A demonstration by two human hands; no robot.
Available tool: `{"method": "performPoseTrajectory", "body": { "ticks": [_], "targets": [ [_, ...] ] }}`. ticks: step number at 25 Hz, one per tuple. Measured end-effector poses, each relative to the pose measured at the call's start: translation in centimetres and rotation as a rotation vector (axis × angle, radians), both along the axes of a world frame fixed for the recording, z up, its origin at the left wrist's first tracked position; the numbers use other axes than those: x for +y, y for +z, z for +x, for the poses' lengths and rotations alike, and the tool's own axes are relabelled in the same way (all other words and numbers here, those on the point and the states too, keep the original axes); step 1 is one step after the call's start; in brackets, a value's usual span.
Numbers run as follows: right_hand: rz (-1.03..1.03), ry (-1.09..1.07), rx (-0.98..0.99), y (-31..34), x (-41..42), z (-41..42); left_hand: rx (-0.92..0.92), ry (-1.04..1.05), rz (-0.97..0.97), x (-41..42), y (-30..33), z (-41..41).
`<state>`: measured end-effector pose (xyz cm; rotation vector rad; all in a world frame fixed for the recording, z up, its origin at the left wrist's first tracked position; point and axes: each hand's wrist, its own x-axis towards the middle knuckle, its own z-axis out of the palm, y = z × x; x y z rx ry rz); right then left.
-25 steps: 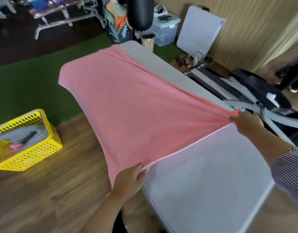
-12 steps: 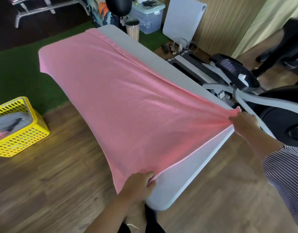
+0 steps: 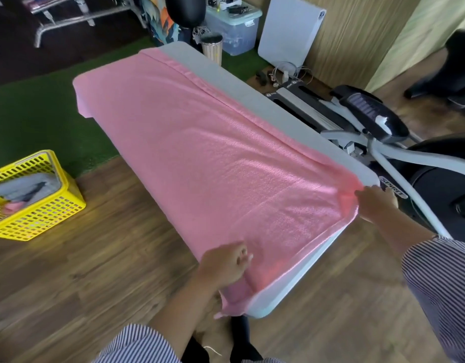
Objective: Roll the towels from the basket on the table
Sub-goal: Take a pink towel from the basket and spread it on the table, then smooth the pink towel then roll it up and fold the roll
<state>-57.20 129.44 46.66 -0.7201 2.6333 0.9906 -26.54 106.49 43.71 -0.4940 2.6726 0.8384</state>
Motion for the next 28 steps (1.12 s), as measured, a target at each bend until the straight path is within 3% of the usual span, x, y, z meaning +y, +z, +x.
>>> {"method": "performPoseTrajectory", "body": {
  "ticks": [3,7,13,17,22,28],
  "targets": [
    [-0.194,0.01,-0.066,-0.6,-4.4,2.8,0.094,0.129,-0.109,-4.3,1.3,-0.8],
    [-0.453,0.087,-0.258,-1.5,-14.2,9.3,0.086,0.17,-0.258,-11.3,2.1,1.0],
    [-0.575,0.127,-0.35,-2.1,-29.2,16.2,0.131,0.208,-0.308,-24.4,3.5,5.8],
    [-0.636,0.1,-0.339,-1.5,-36.1,18.0,0.161,0.251,-0.235,-33.1,3.7,7.3],
    [-0.655,0.056,-0.282,-1.3,-42.1,16.5,0.196,0.177,-0.272,-40.9,5.9,4.0],
    [-0.711,-0.039,-0.203,-2.4,-50.3,7.8,0.191,0.111,-0.258,-51.5,6.0,-5.4]
  ]
}}
